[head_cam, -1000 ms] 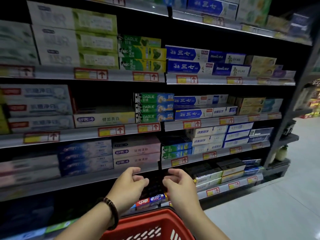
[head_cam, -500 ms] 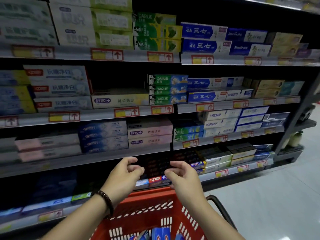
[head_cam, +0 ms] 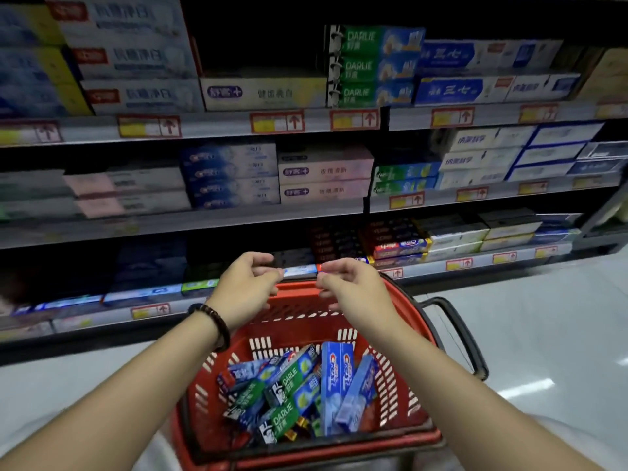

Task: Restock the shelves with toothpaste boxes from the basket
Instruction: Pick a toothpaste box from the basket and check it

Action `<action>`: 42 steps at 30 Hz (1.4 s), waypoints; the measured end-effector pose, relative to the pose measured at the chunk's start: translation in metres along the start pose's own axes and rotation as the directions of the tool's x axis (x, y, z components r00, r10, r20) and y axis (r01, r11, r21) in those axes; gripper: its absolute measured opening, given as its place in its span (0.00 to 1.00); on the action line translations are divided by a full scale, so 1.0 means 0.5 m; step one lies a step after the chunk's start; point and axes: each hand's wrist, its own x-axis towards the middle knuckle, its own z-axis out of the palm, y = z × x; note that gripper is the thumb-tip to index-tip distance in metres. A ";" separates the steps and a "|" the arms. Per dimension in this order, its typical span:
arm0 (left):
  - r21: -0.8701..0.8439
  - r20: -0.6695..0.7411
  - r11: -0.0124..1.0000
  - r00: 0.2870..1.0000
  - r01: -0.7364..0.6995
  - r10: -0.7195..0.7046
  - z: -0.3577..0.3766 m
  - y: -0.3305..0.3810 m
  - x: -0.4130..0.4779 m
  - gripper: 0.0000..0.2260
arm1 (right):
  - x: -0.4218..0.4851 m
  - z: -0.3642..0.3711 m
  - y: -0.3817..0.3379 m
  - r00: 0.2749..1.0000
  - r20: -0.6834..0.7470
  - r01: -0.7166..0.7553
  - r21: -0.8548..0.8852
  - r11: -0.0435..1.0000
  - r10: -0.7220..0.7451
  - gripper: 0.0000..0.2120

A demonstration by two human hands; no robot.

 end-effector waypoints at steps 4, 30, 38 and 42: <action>0.032 0.015 0.999 1.000 0.017 -0.017 -0.006 -0.027 0.002 0.13 | -0.003 0.010 -0.006 0.997 0.041 -0.063 0.048 0.997 0.061 0.05; 0.306 0.127 0.950 0.992 -0.063 0.025 -0.002 -0.110 -0.027 0.11 | -0.033 0.027 0.042 0.966 0.203 -0.134 -0.128 0.983 0.158 0.04; 0.606 0.235 0.795 0.952 0.013 -0.195 0.048 -0.147 0.011 0.06 | -0.028 0.002 0.027 0.963 0.194 -0.173 -0.087 0.981 0.187 0.04; 0.722 0.184 0.691 0.952 0.038 -0.245 0.088 -0.211 0.025 0.03 | -0.030 -0.017 0.029 0.968 0.180 -0.159 -0.107 0.981 0.177 0.04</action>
